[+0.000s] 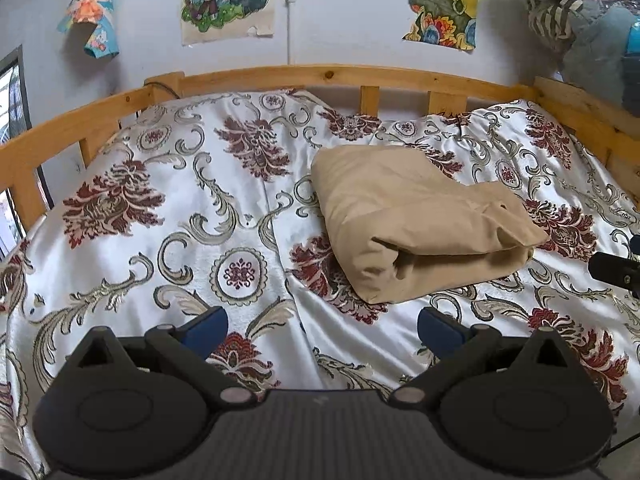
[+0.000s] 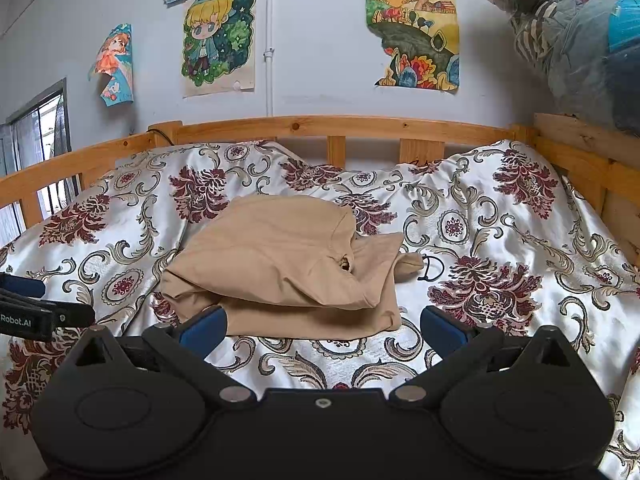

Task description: Fold large clothes

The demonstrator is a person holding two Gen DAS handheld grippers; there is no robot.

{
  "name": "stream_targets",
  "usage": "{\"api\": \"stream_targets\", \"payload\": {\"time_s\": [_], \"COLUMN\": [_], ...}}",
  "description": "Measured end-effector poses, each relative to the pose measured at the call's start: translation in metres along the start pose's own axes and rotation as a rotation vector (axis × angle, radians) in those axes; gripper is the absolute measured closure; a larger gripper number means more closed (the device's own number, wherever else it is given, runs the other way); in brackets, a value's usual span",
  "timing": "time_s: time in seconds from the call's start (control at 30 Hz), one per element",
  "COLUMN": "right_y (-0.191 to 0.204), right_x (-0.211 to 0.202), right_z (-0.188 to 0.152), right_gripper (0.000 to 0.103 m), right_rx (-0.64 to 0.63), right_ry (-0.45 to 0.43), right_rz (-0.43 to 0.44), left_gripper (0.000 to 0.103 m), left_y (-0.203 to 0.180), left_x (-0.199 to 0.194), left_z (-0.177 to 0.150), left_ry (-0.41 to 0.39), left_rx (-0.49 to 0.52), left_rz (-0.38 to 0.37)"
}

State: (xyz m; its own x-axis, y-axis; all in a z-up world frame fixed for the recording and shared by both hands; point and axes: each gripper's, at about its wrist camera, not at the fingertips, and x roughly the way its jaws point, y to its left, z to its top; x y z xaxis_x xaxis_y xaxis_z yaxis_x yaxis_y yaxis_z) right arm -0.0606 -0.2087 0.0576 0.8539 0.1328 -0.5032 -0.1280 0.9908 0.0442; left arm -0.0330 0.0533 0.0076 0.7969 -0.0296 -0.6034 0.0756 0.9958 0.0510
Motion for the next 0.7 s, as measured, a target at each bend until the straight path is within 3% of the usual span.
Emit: {"api": "stream_targets", "payload": {"time_s": [0.7], "right_y": [0.0000], "right_x": [0.0004], "right_z": [0.0003], "right_gripper": [0.001], "right_rx": [0.000], "right_ry": [0.002], "right_rz": [0.000], "left_gripper": [0.001], "left_y": [0.0005], "left_x": [-0.0013], "left_z": [-0.0002], "left_ry": [-0.005], "left_rx": [0.020], "left_rz": [-0.003]}}
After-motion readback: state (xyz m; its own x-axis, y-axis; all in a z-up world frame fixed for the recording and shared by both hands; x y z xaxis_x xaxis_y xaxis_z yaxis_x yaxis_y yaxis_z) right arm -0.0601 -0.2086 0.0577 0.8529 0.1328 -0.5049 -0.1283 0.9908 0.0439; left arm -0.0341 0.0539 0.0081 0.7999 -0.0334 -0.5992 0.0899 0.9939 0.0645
